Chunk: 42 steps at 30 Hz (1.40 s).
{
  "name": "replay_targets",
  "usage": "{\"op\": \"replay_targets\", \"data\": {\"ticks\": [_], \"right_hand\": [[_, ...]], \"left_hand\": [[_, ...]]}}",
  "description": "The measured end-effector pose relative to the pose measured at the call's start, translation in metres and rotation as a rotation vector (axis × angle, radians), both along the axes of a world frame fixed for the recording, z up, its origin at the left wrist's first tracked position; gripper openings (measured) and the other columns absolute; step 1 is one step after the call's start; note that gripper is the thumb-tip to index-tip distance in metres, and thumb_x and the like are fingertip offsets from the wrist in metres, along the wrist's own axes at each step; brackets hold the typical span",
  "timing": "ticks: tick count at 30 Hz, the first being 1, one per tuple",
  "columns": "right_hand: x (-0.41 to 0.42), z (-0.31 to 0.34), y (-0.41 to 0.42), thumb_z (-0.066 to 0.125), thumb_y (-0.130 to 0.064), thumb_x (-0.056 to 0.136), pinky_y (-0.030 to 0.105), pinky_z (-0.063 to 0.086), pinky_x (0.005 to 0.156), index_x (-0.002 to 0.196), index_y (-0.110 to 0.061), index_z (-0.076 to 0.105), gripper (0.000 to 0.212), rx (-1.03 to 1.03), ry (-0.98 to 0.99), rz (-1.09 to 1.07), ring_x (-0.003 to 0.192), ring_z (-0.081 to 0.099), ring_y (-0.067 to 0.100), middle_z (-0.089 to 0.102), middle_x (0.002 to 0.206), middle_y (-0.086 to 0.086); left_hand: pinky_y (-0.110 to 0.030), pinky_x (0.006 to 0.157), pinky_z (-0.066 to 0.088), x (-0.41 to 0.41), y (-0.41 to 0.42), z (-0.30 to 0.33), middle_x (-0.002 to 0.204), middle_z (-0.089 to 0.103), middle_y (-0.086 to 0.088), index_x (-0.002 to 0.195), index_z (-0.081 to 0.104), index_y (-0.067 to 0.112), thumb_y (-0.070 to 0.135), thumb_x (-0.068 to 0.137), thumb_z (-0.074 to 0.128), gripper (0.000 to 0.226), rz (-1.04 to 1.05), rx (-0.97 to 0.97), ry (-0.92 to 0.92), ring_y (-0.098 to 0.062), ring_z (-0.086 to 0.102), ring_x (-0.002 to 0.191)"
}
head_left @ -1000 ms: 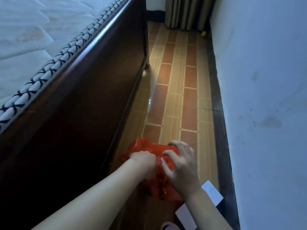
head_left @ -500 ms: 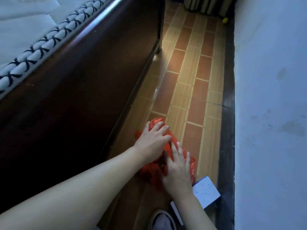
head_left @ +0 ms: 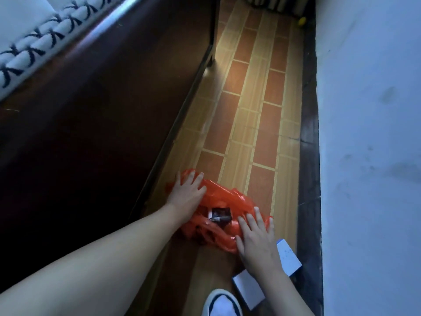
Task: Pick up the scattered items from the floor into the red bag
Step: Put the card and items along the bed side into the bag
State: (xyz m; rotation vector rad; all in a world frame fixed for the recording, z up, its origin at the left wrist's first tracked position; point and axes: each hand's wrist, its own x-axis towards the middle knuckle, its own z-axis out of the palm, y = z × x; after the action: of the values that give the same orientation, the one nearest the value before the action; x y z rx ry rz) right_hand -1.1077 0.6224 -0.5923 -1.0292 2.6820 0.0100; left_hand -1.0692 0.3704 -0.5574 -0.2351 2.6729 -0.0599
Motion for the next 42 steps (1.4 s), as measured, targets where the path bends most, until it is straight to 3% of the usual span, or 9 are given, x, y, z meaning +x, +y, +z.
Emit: {"op": "replay_targets", "data": {"ticks": [9,17,23,26,28,31,35,40,42], "right_hand": [[-0.021,0.025,0.004,0.043,-0.057,0.102,0.058,0.01,0.127,0.156,-0.029,0.039,0.061,0.081,-0.034,-0.209,0.16,0.014,0.027,0.041,0.162,-0.003],[-0.012,0.043,-0.009,0.068,-0.046,0.089,0.061,0.016,0.121,0.136,-0.031,0.067,0.049,-0.074,0.101,-0.112,0.151,0.04,0.027,0.056,0.152,-0.003],[0.001,0.038,-0.02,0.063,-0.034,0.087,0.06,0.034,0.12,0.146,-0.022,0.057,0.06,-0.189,0.092,0.113,0.153,0.035,0.024,0.05,0.157,0.001],[0.015,0.03,-0.024,0.06,-0.038,0.089,0.053,0.008,0.13,0.163,-0.024,0.027,0.082,-0.091,-0.076,0.223,0.161,0.011,0.023,0.024,0.171,-0.001],[0.023,0.025,-0.02,0.052,-0.043,0.089,0.051,0.014,0.129,0.162,-0.022,0.029,0.079,-0.008,-0.086,0.29,0.16,0.019,0.022,0.029,0.17,0.0],[0.03,0.015,-0.009,0.043,-0.051,0.084,0.048,0.043,0.117,0.156,-0.022,0.041,0.077,0.069,-0.11,0.343,0.144,0.05,0.024,0.055,0.152,0.002],[0.035,0.023,-0.007,0.032,-0.049,0.088,0.046,0.049,0.099,0.149,-0.02,0.046,0.069,0.172,-0.277,0.341,0.118,0.062,0.031,0.066,0.129,0.007],[0.039,0.031,-0.007,0.052,-0.052,0.088,0.031,0.047,0.055,0.083,-0.025,0.064,0.03,0.058,-0.084,0.394,0.067,0.068,0.019,0.068,0.073,-0.003],[0.043,0.032,-0.013,0.055,-0.049,0.089,0.028,0.052,0.06,0.092,-0.027,0.067,0.025,-0.119,0.004,0.403,0.074,0.07,0.014,0.07,0.084,-0.007]], "left_hand": [[-0.071,0.123,0.011,0.004,-0.025,0.02,0.174,0.001,-0.011,0.161,0.024,0.022,0.011,0.087,0.075,0.09,0.308,0.002,-0.034,-0.036,0.003,0.161],[-0.071,0.116,0.028,-0.023,0.001,0.078,0.163,0.026,-0.015,0.146,0.051,0.021,0.025,0.091,0.064,0.057,0.261,-0.014,-0.049,-0.042,0.025,0.149],[-0.052,0.112,0.038,-0.039,0.027,0.09,0.143,0.054,-0.006,0.13,0.066,0.021,0.013,0.093,0.062,0.039,-0.083,0.158,0.385,-0.03,0.041,0.137],[-0.062,0.12,0.027,-0.029,0.03,0.051,0.159,0.042,-0.006,0.146,0.055,0.022,0.018,0.098,0.062,0.048,-0.242,0.227,0.089,-0.031,0.025,0.154],[-0.066,0.121,0.021,-0.022,0.024,0.025,0.168,0.028,-0.007,0.156,0.041,0.024,0.026,0.102,0.059,0.057,-0.255,0.183,-0.069,-0.034,0.009,0.16],[-0.065,0.123,0.018,-0.017,0.015,0.006,0.173,0.015,-0.008,0.163,0.028,0.022,0.042,0.105,0.051,0.065,-0.233,0.089,-0.154,-0.037,-0.001,0.161],[-0.061,0.123,0.024,-0.012,0.012,-0.007,0.173,0.017,-0.009,0.162,0.031,0.021,0.045,0.105,0.047,0.064,-0.176,0.021,-0.123,-0.037,0.001,0.161],[-0.056,0.119,0.03,-0.011,0.01,-0.004,0.171,0.024,-0.008,0.16,0.036,0.021,0.045,0.105,0.044,0.061,-0.102,0.065,-0.048,-0.036,0.005,0.16],[-0.057,0.12,0.03,-0.01,0.011,-0.001,0.17,0.026,-0.007,0.159,0.037,0.023,0.046,0.105,0.044,0.059,-0.103,0.087,-0.044,-0.036,0.006,0.16]]}}
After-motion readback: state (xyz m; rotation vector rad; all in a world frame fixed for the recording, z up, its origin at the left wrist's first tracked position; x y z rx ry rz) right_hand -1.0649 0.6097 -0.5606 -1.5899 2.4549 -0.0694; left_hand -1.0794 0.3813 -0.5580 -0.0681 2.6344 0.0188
